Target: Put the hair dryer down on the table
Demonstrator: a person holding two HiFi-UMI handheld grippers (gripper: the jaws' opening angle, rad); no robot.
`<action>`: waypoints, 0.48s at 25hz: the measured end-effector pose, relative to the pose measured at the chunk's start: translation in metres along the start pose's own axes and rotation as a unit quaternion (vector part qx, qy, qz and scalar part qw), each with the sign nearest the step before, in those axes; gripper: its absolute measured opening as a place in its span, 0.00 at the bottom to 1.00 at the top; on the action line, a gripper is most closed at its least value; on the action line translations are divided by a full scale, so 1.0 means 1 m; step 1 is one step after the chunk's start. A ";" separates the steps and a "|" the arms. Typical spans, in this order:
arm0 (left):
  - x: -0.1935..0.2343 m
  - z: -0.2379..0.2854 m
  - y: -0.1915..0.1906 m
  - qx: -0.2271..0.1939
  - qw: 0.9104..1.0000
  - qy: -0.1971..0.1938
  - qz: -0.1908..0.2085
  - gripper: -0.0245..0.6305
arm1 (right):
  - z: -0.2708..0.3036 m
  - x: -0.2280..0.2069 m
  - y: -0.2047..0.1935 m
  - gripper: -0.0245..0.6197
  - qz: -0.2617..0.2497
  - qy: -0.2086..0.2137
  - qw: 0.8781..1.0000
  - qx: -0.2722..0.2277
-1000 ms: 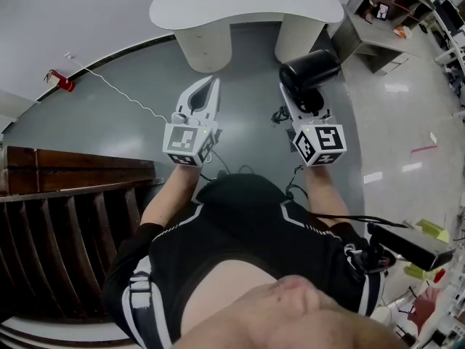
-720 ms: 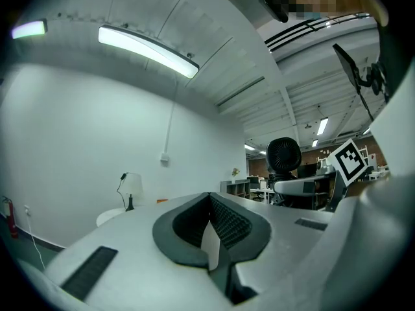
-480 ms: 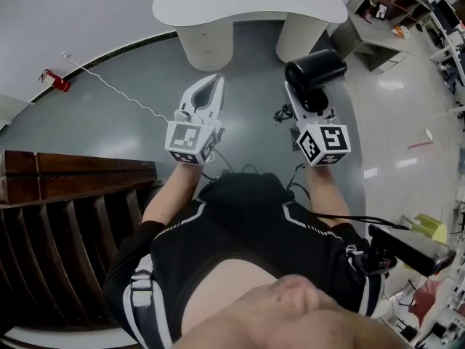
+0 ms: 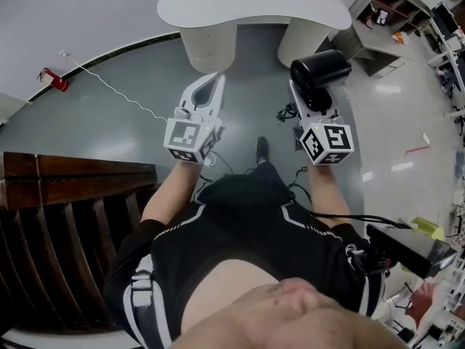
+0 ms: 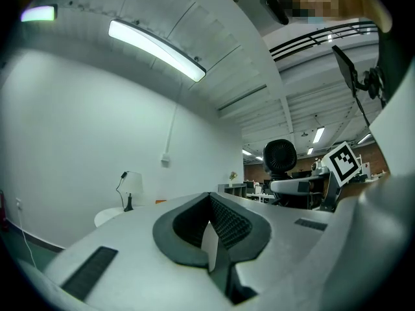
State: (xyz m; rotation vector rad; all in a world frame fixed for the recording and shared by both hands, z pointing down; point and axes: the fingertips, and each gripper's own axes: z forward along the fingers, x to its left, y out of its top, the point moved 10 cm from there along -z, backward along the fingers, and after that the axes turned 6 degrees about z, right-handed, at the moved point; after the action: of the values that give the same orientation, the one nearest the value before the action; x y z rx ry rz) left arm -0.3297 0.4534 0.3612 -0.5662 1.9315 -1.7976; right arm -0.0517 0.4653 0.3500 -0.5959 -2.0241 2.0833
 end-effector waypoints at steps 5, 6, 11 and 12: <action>0.010 0.017 -0.005 0.005 1.000 0.004 -0.001 0.08 | 0.028 -0.010 -0.001 0.44 0.004 0.013 1.000 0.001; 0.013 0.023 -0.006 0.008 1.000 0.006 0.000 0.08 | 0.034 -0.013 -0.001 0.44 0.003 0.016 1.000 0.002; 0.024 0.057 -0.008 0.018 1.000 0.009 0.007 0.09 | 0.070 -0.037 0.002 0.44 0.007 0.020 1.000 0.005; 0.027 0.066 -0.008 0.019 1.000 0.010 0.008 0.08 | 0.080 -0.044 0.003 0.44 0.010 0.020 1.000 0.005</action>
State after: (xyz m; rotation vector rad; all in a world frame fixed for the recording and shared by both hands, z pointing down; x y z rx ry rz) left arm -0.3143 0.3832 0.3642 -0.5208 1.9057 -1.8321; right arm -0.0433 0.3747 0.3537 -0.6543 -1.9938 2.0729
